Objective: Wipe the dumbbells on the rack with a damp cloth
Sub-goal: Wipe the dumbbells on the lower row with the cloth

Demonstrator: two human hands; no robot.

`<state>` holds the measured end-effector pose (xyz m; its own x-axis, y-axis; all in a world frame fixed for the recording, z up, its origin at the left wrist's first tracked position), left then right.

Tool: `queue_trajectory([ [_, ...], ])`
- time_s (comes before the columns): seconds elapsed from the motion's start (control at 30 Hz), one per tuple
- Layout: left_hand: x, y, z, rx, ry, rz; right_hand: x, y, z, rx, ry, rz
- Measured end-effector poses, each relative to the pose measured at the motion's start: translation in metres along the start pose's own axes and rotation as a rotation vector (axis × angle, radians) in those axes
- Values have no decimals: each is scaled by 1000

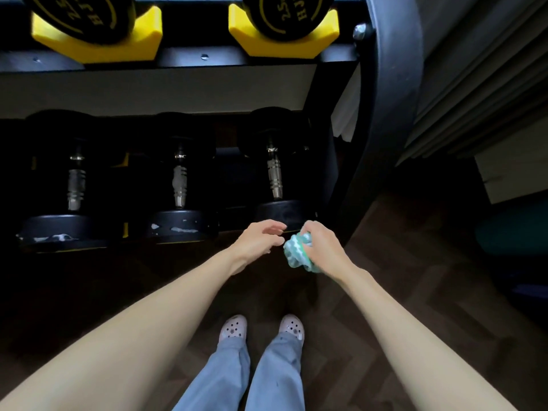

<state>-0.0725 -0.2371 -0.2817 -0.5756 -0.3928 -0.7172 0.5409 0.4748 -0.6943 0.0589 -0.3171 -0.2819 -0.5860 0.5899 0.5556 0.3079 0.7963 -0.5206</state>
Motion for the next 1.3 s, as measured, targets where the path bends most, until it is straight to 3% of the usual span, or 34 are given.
queue_trajectory([
  [0.07,-7,-1,1,84,35,-36,10,-2,-8,26,181,-59],
  [0.13,-14,-1,-5,122,69,-41,17,0,-17,37,191,-103],
  [0.23,-27,-1,-18,107,10,21,19,7,-35,63,149,-116],
  [0.3,-40,0,-28,47,-20,90,19,14,-51,102,246,-43],
  [0.43,-66,6,-50,-48,-284,134,19,25,-69,395,465,112],
  [0.53,-78,16,-69,-139,-320,153,24,35,-72,479,196,176],
  [0.6,-78,21,-78,-188,-362,148,30,43,-74,436,-125,163],
  [0.67,-76,25,-86,-249,-431,147,39,49,-77,375,-242,182],
  [0.77,-75,28,-98,-344,-409,172,49,57,-81,262,-67,233],
  [0.83,-73,33,-99,-308,-340,132,53,62,-86,132,153,219],
  [0.93,-76,44,-104,-209,67,86,57,81,-92,131,438,243],
  [1.0,-74,56,-111,-231,291,114,57,100,-95,126,437,228],
  [1.1,-76,78,-122,-343,357,234,55,134,-95,-43,381,134],
  [1.17,-79,94,-121,-335,494,338,51,158,-87,-156,354,55],
  [1.3,-78,126,-110,-407,664,314,42,194,-58,-428,240,29],
])
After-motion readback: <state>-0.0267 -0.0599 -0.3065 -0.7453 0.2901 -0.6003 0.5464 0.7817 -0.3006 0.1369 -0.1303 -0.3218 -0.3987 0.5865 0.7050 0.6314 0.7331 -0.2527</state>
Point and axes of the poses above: each hand's wrist, its own y-axis towards the middle knuckle, its own z-axis out of the palm, x = y × z, the point moved 2 cm from there along y, towards the middle knuckle, and after that the axes turned 3 degrees about -y, right-handed, at the moved point
